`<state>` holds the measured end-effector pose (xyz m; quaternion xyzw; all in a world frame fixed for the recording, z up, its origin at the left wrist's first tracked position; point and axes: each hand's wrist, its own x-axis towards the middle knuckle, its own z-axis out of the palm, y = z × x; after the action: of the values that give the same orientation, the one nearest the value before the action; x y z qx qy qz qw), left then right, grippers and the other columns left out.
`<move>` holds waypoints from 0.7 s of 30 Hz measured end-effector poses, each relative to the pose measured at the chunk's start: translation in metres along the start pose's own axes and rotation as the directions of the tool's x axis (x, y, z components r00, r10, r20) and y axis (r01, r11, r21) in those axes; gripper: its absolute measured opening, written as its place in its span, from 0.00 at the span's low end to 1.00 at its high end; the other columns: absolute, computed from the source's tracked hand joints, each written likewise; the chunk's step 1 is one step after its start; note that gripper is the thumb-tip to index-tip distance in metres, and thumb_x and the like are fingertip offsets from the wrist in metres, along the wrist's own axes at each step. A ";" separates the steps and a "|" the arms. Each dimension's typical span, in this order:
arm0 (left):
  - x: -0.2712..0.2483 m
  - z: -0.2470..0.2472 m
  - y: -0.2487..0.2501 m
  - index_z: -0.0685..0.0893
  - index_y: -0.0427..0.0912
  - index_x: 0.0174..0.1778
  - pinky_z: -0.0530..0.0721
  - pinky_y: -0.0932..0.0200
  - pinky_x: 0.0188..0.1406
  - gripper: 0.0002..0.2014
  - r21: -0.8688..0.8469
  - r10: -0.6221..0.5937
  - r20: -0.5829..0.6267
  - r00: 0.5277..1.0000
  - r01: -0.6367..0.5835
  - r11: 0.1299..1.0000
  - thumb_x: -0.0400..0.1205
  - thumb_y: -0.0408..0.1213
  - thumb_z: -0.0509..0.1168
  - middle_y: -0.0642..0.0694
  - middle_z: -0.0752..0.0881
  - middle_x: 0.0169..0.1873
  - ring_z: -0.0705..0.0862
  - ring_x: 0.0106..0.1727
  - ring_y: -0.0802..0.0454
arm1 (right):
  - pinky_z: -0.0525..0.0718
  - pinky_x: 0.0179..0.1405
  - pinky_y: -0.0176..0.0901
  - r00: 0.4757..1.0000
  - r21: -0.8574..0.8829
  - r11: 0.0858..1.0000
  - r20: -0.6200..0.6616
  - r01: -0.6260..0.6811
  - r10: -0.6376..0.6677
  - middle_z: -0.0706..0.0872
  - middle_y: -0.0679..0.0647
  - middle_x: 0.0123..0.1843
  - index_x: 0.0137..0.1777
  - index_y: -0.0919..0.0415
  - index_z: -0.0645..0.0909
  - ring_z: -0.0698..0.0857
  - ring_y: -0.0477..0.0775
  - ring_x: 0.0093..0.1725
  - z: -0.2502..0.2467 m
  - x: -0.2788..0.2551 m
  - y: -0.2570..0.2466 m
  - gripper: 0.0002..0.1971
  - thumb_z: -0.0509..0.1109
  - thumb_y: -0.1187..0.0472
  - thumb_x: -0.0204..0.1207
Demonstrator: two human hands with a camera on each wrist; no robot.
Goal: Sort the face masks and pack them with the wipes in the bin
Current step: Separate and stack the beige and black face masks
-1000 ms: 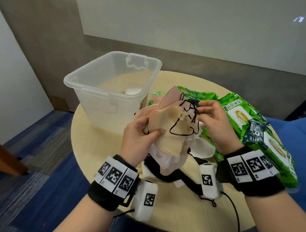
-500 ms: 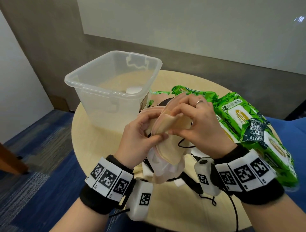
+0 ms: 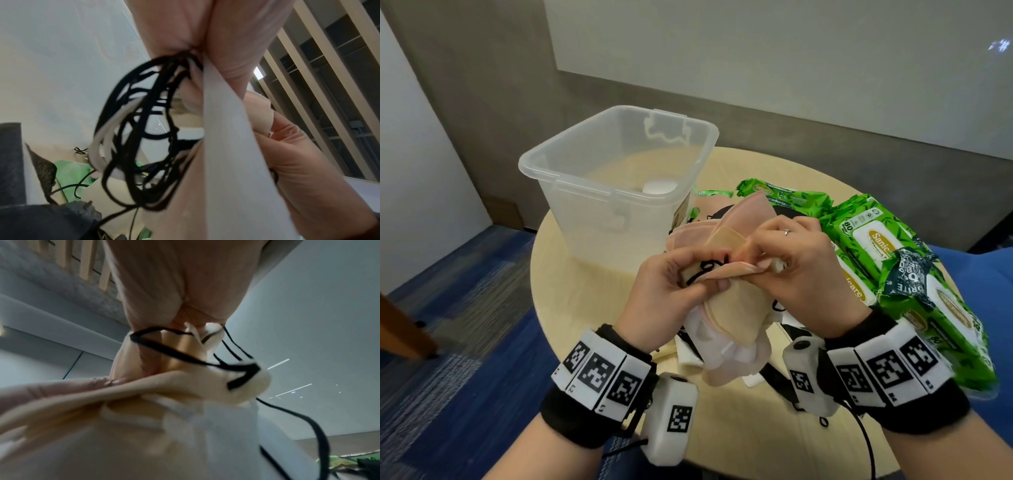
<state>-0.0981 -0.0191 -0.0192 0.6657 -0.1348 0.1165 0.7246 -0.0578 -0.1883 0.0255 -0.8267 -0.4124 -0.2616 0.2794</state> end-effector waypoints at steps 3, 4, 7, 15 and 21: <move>0.000 -0.003 0.002 0.88 0.45 0.51 0.85 0.61 0.53 0.17 -0.049 -0.020 0.006 1.000 0.021 0.999 0.67 0.28 0.76 0.45 0.91 0.46 0.88 0.50 0.54 | 0.67 0.52 0.46 0.999 0.077 0.996 0.007 -0.042 0.041 0.88 0.47 0.36 0.31 0.60 0.79 0.83 0.46 0.43 -0.003 -0.002 0.001 0.09 0.74 0.57 0.66; 0.000 -0.004 0.002 0.88 0.45 0.52 0.85 0.61 0.53 0.18 -0.064 -0.027 -0.002 1.000 0.027 0.998 0.67 0.28 0.77 0.44 0.91 0.47 0.88 0.50 0.53 | 0.68 0.53 0.46 0.998 0.098 0.993 0.007 -0.063 0.063 0.89 0.47 0.37 0.32 0.61 0.80 0.84 0.49 0.43 -0.006 -0.003 0.002 0.08 0.74 0.58 0.66; 0.000 -0.009 0.005 0.87 0.44 0.54 0.86 0.62 0.50 0.19 -0.093 -0.033 -0.043 0.999 0.029 0.995 0.66 0.30 0.74 0.43 0.90 0.48 0.88 0.50 0.54 | 0.71 0.52 0.49 0.987 0.149 0.976 0.000 -0.157 0.159 0.87 0.45 0.35 0.32 0.56 0.78 0.85 0.55 0.41 -0.016 -0.004 0.004 0.07 0.75 0.63 0.63; 0.002 -0.012 0.003 0.84 0.41 0.54 0.84 0.68 0.47 0.19 -0.077 0.029 -0.155 0.987 -0.041 0.996 0.73 0.16 0.67 0.58 0.89 0.46 0.87 0.49 0.61 | 0.80 0.51 0.52 0.945 0.259 0.912 0.013 -0.318 0.327 0.88 0.44 0.40 0.42 0.50 0.85 0.85 0.51 0.43 -0.043 -0.002 0.019 0.06 0.72 0.52 0.66; 0.003 -0.006 0.006 0.80 0.38 0.59 0.77 0.74 0.56 0.24 0.057 0.145 -0.196 0.970 -0.136 0.989 0.71 0.12 0.66 0.57 0.79 0.57 0.80 0.59 0.71 | 0.83 0.42 0.33 0.902 0.713 0.579 0.183 -0.395 0.390 0.90 0.45 0.42 0.51 0.59 0.82 0.87 0.43 0.44 -0.042 0.003 0.007 0.11 0.71 0.68 0.69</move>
<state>-0.0974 -0.0128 -0.0132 0.6552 -0.1057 0.2365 0.7097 -0.0585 -0.2186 0.0549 -0.7142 -0.2897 -0.0023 0.6372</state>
